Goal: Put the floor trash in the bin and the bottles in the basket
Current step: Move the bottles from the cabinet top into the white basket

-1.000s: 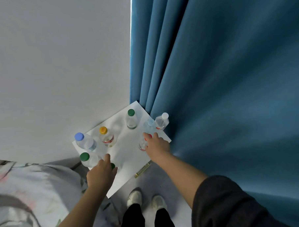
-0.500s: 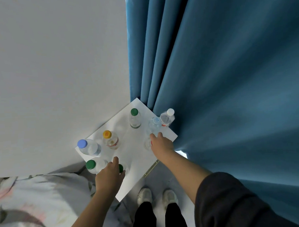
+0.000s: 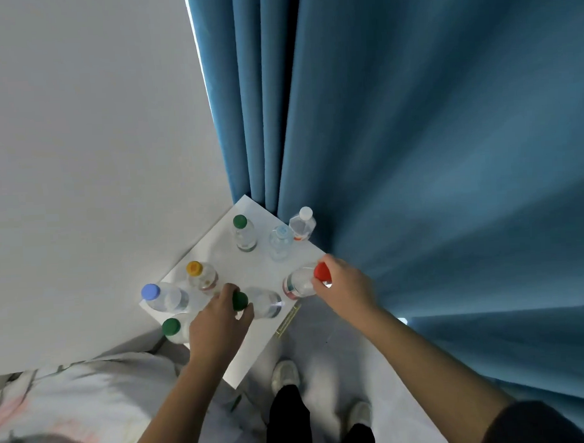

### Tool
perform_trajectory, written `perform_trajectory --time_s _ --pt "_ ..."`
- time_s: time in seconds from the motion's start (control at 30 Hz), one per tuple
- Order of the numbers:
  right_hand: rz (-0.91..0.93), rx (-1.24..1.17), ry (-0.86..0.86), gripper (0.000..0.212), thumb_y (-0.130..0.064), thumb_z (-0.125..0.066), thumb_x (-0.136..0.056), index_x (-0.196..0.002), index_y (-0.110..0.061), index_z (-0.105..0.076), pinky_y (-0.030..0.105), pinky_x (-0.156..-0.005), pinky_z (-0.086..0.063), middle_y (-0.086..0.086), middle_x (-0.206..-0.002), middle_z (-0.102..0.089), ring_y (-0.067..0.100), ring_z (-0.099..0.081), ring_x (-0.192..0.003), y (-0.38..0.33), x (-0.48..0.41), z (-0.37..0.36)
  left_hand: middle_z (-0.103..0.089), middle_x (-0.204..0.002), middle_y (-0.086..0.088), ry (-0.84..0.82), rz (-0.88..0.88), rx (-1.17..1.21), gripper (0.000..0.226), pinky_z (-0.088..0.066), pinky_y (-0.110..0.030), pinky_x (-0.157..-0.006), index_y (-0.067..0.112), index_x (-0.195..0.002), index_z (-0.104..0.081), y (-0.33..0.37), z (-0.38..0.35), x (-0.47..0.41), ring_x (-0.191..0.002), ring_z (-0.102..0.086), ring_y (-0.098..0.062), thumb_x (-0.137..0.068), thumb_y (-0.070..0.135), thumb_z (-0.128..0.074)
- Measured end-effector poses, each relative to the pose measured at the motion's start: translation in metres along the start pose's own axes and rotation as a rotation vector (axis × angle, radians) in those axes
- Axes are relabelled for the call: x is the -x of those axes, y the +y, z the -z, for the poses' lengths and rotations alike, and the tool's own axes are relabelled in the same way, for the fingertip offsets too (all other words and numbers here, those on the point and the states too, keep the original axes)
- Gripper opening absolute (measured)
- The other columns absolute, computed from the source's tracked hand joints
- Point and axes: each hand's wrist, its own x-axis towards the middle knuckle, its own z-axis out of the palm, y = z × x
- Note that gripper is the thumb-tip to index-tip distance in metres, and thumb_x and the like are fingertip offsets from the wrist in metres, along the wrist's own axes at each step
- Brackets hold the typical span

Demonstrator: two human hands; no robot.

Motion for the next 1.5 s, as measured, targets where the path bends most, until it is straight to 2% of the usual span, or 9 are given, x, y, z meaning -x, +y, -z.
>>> perform_trajectory --time_s 0.3,0.57,0.73,0.87,1.1,1.2,1.33,1.43,1.5 --pt "-0.116 -0.168 0.196 0.024 -0.039 -0.061 -0.084 -0.106 -0.028 -0.057 0.034 -0.076 -0.051 -0.004 -0.108 -0.061 0.022 -0.060 -0.092 0.053 0.052 0.052 -0.056 -0.076 0.013 -0.014 -0.210 0.096 0.021 -0.048 -0.026 -0.059 0.030 -0.093 -0.050 0.075 0.012 0.006 -0.068 -0.055 -0.009 -0.082 0.041 -0.063" --pt "-0.180 -0.278 0.336 0.027 -0.038 -0.067 -0.080 -0.105 -0.030 -0.060 0.030 -0.074 -0.047 -0.009 -0.107 -0.062 0.019 -0.060 -0.093 0.101 0.099 0.085 -0.056 -0.081 0.016 -0.084 -0.401 0.136 0.021 -0.049 -0.026 -0.061 0.035 -0.092 -0.053 0.157 -0.007 0.029 -0.069 -0.054 -0.007 -0.077 0.040 -0.067" --pt "-0.231 -0.355 0.440 0.031 -0.037 -0.070 -0.079 -0.107 -0.028 -0.062 0.032 -0.078 -0.050 -0.008 -0.107 -0.065 0.020 -0.062 -0.092 0.141 0.141 0.109 -0.058 -0.083 0.018 -0.091 -0.517 0.193 0.026 -0.043 -0.014 -0.062 0.031 -0.096 -0.058 0.209 -0.018 0.057 -0.070 -0.055 -0.006 -0.075 0.036 -0.073" --pt "-0.297 -0.406 0.521 0.030 -0.035 -0.072 -0.077 -0.105 -0.026 -0.063 0.034 -0.080 -0.051 -0.008 -0.102 -0.066 0.018 -0.062 -0.089 0.188 0.189 0.122 -0.058 -0.079 0.020 -0.127 -0.565 0.253 0.029 -0.045 -0.018 -0.063 0.036 -0.093 -0.055 0.252 -0.035 0.094 -0.069 -0.056 -0.004 -0.073 0.032 -0.075" --pt "-0.365 -0.445 0.603 0.030 -0.029 -0.073 -0.077 -0.105 -0.026 -0.064 0.032 -0.082 -0.051 -0.010 -0.101 -0.065 0.013 -0.061 -0.090 0.276 0.288 0.129 -0.053 -0.066 0.017 -0.149 -0.622 0.275 0.025 -0.038 -0.004 -0.059 0.023 -0.092 -0.063 0.328 -0.089 0.175 -0.061 -0.053 -0.001 -0.072 0.022 -0.078" --pt "-0.403 -0.483 0.657 0.031 -0.026 -0.074 -0.076 -0.105 -0.026 -0.065 0.032 -0.082 -0.051 -0.011 -0.101 -0.065 0.013 -0.061 -0.091 0.307 0.327 0.130 -0.052 -0.065 0.016 -0.143 -0.648 0.308 0.024 -0.037 -0.002 -0.063 0.020 -0.089 -0.064 0.354 -0.111 0.209 -0.071 -0.054 0.001 -0.071 0.018 -0.079" --pt "-0.432 -0.523 0.724 0.030 -0.025 -0.076 -0.075 -0.103 -0.025 -0.065 0.030 -0.079 -0.051 -0.011 -0.097 -0.064 0.010 -0.060 -0.086 0.347 0.375 0.128 -0.057 -0.070 0.012 -0.162 -0.660 0.304 0.026 -0.037 -0.005 -0.058 0.024 -0.091 -0.062 0.385 -0.136 0.252 -0.061 -0.055 -0.005 -0.071 0.021 -0.079" --pt "-0.472 -0.522 0.772 0.031 -0.025 -0.077 -0.075 -0.104 -0.024 -0.066 0.028 -0.077 -0.051 -0.009 -0.096 -0.066 0.012 -0.061 -0.085 0.374 0.406 0.123 -0.062 -0.075 0.007 -0.212 -0.705 0.300 0.027 -0.041 -0.011 -0.061 0.025 -0.092 -0.062 0.404 -0.152 0.279 -0.063 -0.058 -0.011 -0.072 0.020 -0.079" --pt "-0.505 -0.534 0.816 0.031 -0.023 -0.077 -0.075 -0.103 -0.023 -0.066 0.022 -0.076 -0.050 -0.008 -0.096 -0.066 0.011 -0.062 -0.085 0.390 0.424 0.119 -0.061 -0.075 0.007 -0.245 -0.753 0.295 0.028 -0.047 -0.018 -0.062 0.028 -0.091 -0.061 0.417 -0.164 0.291 -0.064 -0.059 -0.015 -0.071 0.020 -0.079"
